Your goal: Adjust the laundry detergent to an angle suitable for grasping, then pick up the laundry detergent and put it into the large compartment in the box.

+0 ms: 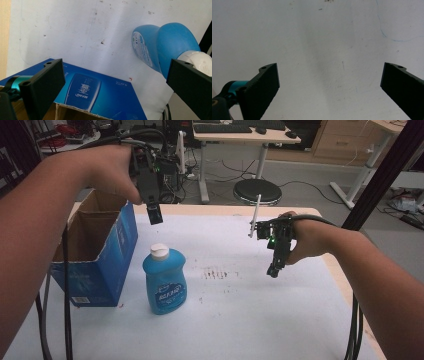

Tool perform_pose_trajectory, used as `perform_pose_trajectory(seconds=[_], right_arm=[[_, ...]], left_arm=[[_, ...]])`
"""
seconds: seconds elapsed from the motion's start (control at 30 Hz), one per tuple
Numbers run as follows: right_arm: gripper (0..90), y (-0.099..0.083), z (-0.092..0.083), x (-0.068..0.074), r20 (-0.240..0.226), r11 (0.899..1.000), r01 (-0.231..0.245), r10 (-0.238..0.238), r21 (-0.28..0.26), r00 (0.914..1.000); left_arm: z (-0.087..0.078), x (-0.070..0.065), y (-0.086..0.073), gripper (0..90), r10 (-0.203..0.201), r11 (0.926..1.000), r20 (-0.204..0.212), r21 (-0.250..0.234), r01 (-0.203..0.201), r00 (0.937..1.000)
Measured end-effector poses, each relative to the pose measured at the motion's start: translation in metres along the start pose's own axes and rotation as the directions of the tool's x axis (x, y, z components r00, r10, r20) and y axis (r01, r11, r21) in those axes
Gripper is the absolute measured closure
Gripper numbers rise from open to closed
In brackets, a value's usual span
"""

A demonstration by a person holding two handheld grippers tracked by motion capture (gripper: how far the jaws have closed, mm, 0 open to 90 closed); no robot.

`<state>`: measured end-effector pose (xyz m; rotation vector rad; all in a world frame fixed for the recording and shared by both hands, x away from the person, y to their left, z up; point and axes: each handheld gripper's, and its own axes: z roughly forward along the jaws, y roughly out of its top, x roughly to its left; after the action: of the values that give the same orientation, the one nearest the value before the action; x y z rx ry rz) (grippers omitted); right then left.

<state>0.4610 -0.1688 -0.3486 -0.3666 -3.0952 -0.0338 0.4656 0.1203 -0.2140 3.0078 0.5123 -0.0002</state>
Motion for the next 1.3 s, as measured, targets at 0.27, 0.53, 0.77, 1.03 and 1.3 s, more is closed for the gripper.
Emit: perform_pose_trajectory(seconds=[0.27, 0.53, 0.77, 1.03, 1.3], right_arm=[[1.1, -0.003, -0.003, 0.004, 0.016, 1.0, 0.003, -0.003, 0.009, 0.9999], [1.1, -0.006, -0.008, 0.006, 0.026, 1.0, 0.009, -0.009, -0.005, 0.9996], [1.1, -0.007, -0.01, 0.006, 0.03, 1.0, -0.007, 0.008, -0.014, 0.9995], [1.1, -0.005, -0.008, 0.008, 0.036, 1.0, 0.001, -0.001, 0.002, 0.9994], [1.1, -0.005, -0.009, 0.013, 0.047, 1.0, 0.016, -0.017, 0.009, 0.9988]], left_arm=[[0.001, -0.003, 0.003, 1.8, 0.006, 0.9998, -0.002, 0.017, -0.006, 1.0], [0.003, -0.007, 0.005, 1.8, 0.01, 0.9998, -0.007, 0.019, -0.01, 0.9999], [0.001, -0.007, 0.001, 1.8, 0.008, 0.9999, -0.008, 0.011, -0.008, 0.9999], [0.0, -0.009, -0.002, 1.8, 0.005, 0.9998, -0.011, 0.018, -0.004, 0.9999], [-0.006, -0.017, -0.006, 1.8, 0.0, 1.0, -0.025, 0.002, 0.0, 0.9997]])
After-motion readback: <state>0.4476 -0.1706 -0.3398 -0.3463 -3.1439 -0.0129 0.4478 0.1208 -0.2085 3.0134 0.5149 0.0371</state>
